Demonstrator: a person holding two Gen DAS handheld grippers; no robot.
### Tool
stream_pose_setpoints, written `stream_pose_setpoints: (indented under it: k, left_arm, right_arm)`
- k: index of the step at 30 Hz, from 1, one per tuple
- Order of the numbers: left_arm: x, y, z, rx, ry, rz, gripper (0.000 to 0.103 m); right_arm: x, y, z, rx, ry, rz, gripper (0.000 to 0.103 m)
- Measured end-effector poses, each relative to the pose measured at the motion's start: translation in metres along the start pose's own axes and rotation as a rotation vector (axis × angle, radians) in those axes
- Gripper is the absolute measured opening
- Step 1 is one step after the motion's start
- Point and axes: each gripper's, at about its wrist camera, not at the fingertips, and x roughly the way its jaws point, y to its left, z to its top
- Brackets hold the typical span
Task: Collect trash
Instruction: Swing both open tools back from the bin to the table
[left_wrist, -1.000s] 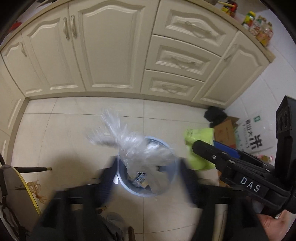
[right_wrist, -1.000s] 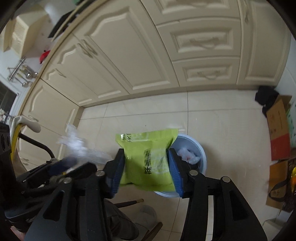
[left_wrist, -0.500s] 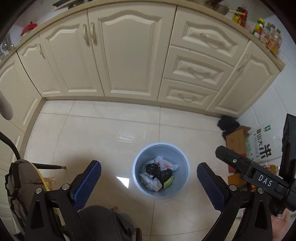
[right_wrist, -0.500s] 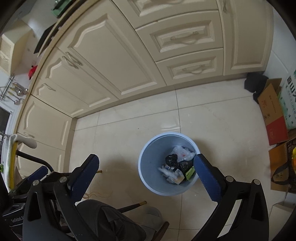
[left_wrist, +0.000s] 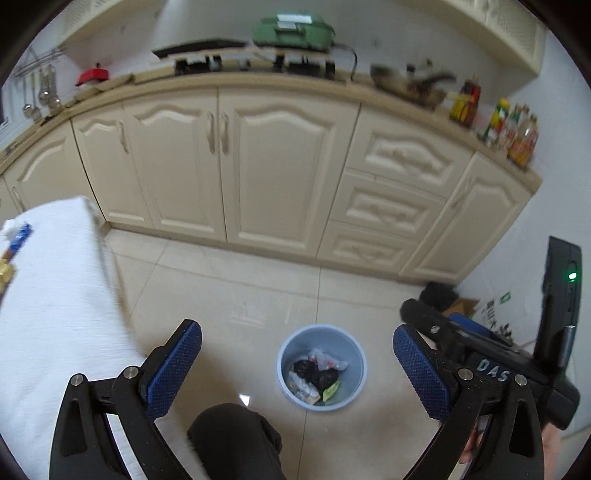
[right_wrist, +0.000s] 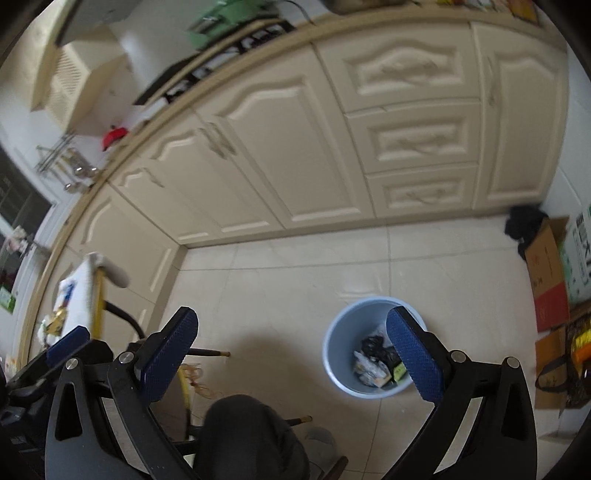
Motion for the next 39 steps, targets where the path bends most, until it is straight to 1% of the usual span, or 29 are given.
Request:
stream_pose_setpoints:
  k: [5,6,10,11,14,15,20,25,26,29,32,33,34,39]
  left_arm:
    - [-0.076,0.036,-0.017,-0.040,-0.086,0.007,0.102]
    - [-0.093,0.045,-0.022,-0.050,-0.106,0.011,0.102]
    - [-0.159,0.079,-0.049,-0.077,-0.182,0.051,0.102]
    - [-0.177,0.091,-0.056,-0.088,-0.204,0.066,0.102]
    - [-0.215,0.113,-0.080,-0.115,-0.251,0.116,0.102]
    - [-0.228,0.123,-0.090,-0.127,-0.265,0.139,0.102]
    - [-0.278,0.161,-0.125,-0.188,-0.316,0.242,0.102]
    - [-0.321,0.187,-0.165,-0.243,-0.357,0.331,0.102]
    - [-0.331,0.194,-0.175,-0.248,-0.365,0.362,0.102]
    - [-0.345,0.203,-0.197,-0.261,-0.364,0.438,0.102]
    - [-0.343,0.206,-0.206,-0.289,-0.356,0.476,0.102]
    - [-0.338,0.205,-0.203,-0.300,-0.349,0.485,0.102]
    - [-0.338,0.208,-0.207,-0.308,-0.343,0.492,0.102]
    - [-0.319,0.220,-0.196,-0.322,-0.313,0.519,0.102]
  right_arm:
    - [-0.025,0.058,0.003,-0.096,-0.043,0.047,0.103]
    - [-0.031,0.075,0.002,-0.124,-0.054,0.062,0.103]
    - [-0.047,0.128,-0.002,-0.209,-0.081,0.098,0.103]
    - [-0.052,0.147,-0.005,-0.245,-0.086,0.106,0.103]
    - [-0.059,0.188,-0.013,-0.326,-0.100,0.126,0.103]
    - [-0.061,0.209,-0.019,-0.366,-0.102,0.142,0.103]
    - [-0.061,0.285,-0.043,-0.510,-0.098,0.196,0.103]
    - [-0.051,0.341,-0.070,-0.629,-0.081,0.236,0.103]
    - [-0.048,0.351,-0.075,-0.649,-0.072,0.244,0.103]
    - [-0.038,0.377,-0.090,-0.706,-0.057,0.259,0.103]
    - [-0.026,0.396,-0.101,-0.737,-0.039,0.270,0.103]
    - [-0.021,0.402,-0.104,-0.746,-0.030,0.273,0.103]
    - [-0.017,0.408,-0.107,-0.755,-0.022,0.274,0.103]
    - [0.001,0.431,-0.119,-0.787,0.007,0.273,0.103]
